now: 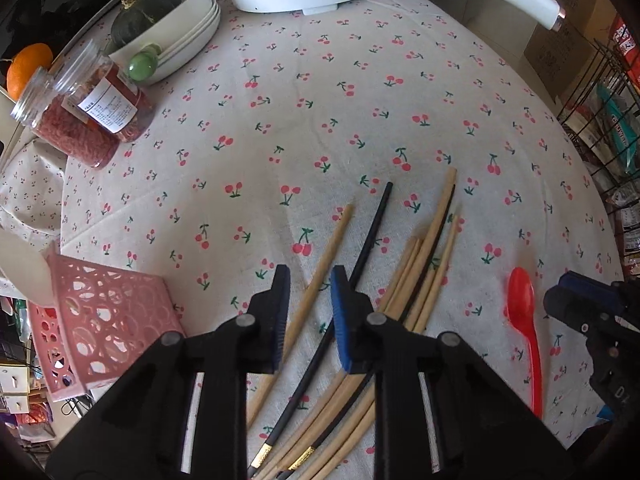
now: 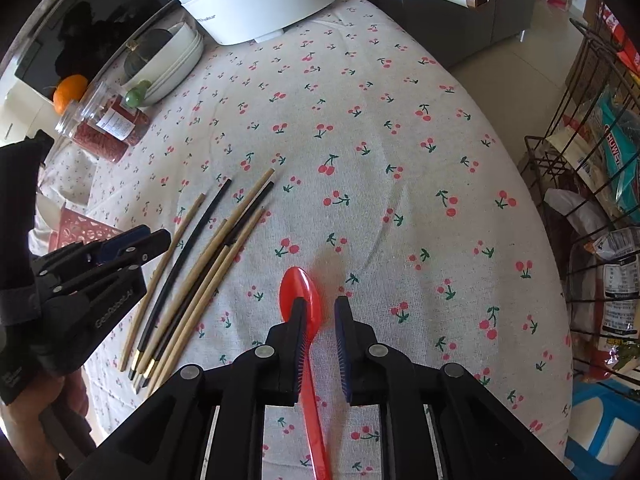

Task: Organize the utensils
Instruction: 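Lift the red spoon with the right gripper while the left grasps a wooden chopstick, then drop the wooden chopstick into the pink basket with left while right carries the red spoon, then lower the red spoon into the pink basket and open the right gripper, then reach the right gripper to a single wooden chopstick and close on it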

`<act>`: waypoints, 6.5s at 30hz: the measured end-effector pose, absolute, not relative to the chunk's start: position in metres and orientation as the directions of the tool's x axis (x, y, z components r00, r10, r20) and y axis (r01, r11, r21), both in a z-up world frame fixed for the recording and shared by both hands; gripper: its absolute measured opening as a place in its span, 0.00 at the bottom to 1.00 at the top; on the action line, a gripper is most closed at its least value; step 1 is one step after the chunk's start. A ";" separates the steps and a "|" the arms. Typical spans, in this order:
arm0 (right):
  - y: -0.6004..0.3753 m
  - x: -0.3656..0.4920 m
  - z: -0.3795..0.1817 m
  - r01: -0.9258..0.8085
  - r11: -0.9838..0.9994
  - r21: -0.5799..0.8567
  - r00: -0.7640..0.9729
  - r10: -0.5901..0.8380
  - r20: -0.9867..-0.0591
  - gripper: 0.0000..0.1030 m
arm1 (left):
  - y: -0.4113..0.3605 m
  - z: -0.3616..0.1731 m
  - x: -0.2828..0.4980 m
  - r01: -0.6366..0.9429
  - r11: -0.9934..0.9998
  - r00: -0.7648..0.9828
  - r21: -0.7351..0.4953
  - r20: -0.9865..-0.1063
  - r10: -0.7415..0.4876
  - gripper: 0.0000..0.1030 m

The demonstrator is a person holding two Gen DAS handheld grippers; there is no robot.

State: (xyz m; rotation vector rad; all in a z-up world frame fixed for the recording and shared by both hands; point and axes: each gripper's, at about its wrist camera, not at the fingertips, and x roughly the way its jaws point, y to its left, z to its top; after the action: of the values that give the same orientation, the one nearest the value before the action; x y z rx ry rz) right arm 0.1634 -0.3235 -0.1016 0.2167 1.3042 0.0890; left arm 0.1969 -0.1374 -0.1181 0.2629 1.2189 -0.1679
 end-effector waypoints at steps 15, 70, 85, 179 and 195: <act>-0.309 0.171 -0.111 0.025 0.981 0.194 0.230 0.183 -0.956 0.39 | -0.141 -0.124 0.197 0.311 0.945 0.288 0.104 -0.957 0.011 0.09; -0.206 0.107 0.023 -0.212 0.955 0.208 0.690 0.297 -0.660 0.26 | 0.072 0.063 0.032 0.110 0.944 0.959 -0.311 -0.215 -0.183 0.06; -0.196 0.112 0.013 -0.212 0.953 0.216 0.670 0.302 -0.678 0.26 | 0.076 0.020 0.087 -0.037 0.969 0.925 -0.243 -0.375 -0.059 0.06; -0.230 0.160 -0.122 0.017 0.998 -0.065 0.302 -0.067 -0.951 0.83 | 0.035 -0.078 0.067 0.039 0.982 0.525 -0.187 -0.832 -0.179 0.99; -0.221 0.171 -0.135 0.003 0.998 -0.062 0.278 -0.060 -0.959 0.84 | 0.028 -0.081 0.066 0.064 0.982 0.508 -0.178 -0.841 -0.185 0.99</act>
State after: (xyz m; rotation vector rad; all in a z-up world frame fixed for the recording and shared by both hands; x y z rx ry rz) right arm 0.1706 -0.2208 -0.1346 -0.0511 1.2883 -0.0423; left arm 0.0660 0.0276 -0.0808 -0.1294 1.0272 -0.1508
